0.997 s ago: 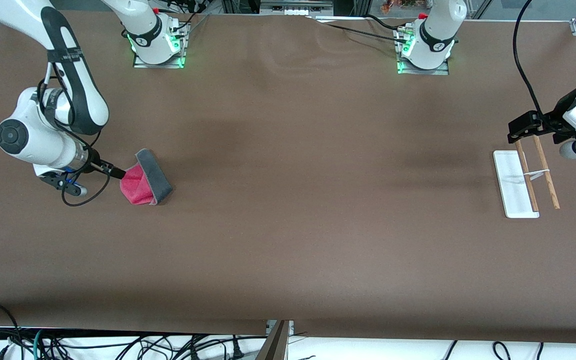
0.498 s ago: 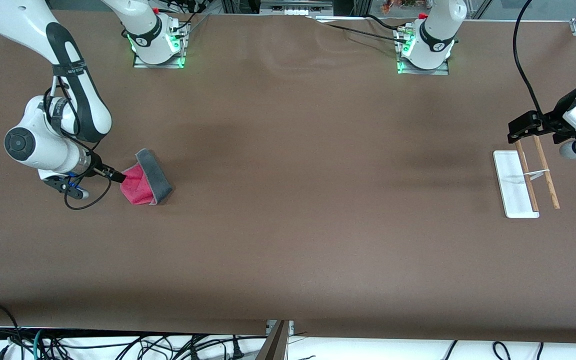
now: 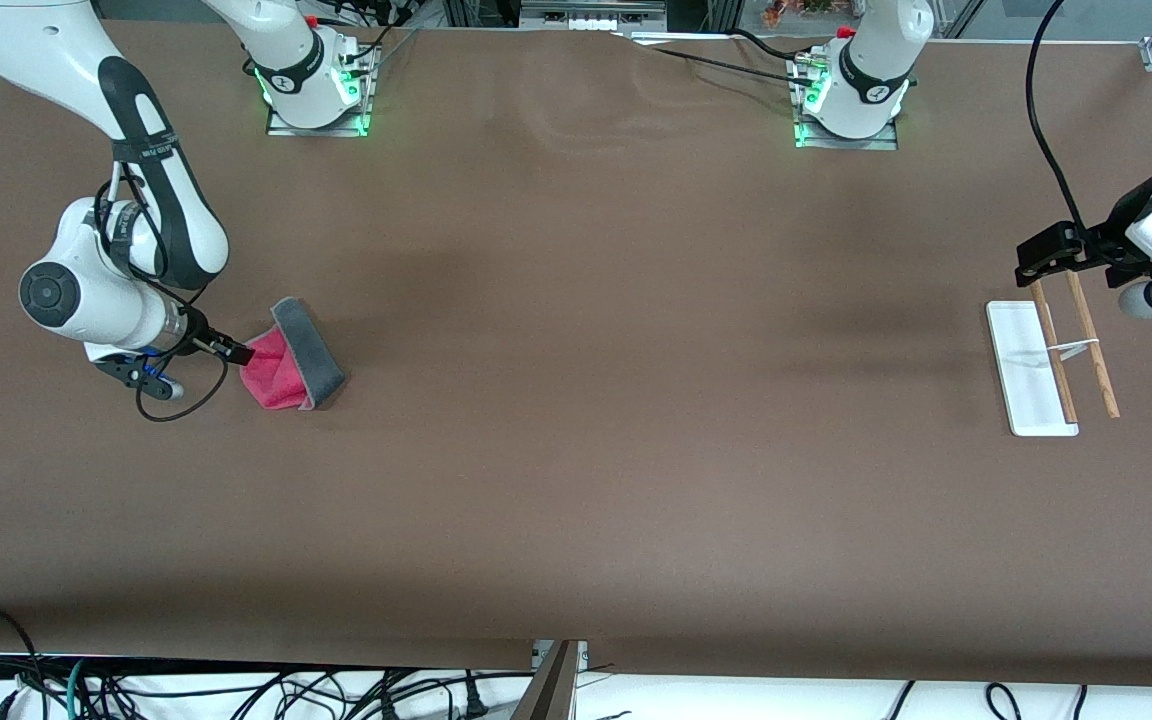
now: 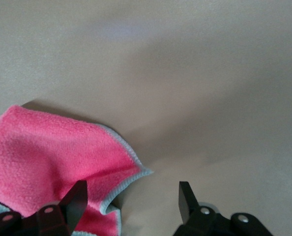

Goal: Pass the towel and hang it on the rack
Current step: 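Close the right gripper on the pink towel's corner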

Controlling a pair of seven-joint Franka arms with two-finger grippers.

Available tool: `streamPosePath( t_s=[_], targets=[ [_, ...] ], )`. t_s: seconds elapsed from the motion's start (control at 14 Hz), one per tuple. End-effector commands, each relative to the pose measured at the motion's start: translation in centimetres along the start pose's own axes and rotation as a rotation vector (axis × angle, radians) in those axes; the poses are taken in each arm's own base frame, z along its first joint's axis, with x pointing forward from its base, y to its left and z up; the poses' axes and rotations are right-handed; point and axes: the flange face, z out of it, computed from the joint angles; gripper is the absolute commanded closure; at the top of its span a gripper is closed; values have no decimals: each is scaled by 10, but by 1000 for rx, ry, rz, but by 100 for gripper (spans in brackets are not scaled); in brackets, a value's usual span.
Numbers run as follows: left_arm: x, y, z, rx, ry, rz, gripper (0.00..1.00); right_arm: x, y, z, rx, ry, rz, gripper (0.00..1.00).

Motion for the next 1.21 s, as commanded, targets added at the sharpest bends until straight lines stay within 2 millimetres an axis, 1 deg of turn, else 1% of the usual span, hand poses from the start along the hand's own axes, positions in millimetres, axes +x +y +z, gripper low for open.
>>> streamPosePath(
  t_s=[0.0, 0.14, 0.21, 0.36, 0.64, 0.78, 0.85, 1.0, 1.14],
  targets=[
    [4, 0, -5, 6, -1, -4, 0, 4, 2, 5, 13, 5, 19, 16],
    [4, 0, -5, 6, 0, -4, 0, 5, 1, 7, 15, 7, 21, 16],
    [4, 0, -5, 6, 0, -4, 0, 5, 1, 7, 17, 8, 22, 21],
    [4, 0, -5, 6, -1, -4, 0, 5, 1, 11, 15, 3, 23, 42],
    [4, 0, -5, 6, -1, -4, 0, 5, 1, 10, 16, 4, 24, 74],
    [4, -1, -5, 6, -1, -5, 0, 5, 0, 10, 15, 4, 20, 96],
    [4, 0, -5, 6, -1, -4, 0, 5, 0, 10, 14, 1, 20, 100],
    [4, 0, -5, 6, -1, -4, 0, 7, -2, 7, 14, 3, 11, 100],
    [4, -2, -5, 6, 0, -7, 0, 12, -5, -3, 18, 12, -8, 100]
  ],
)
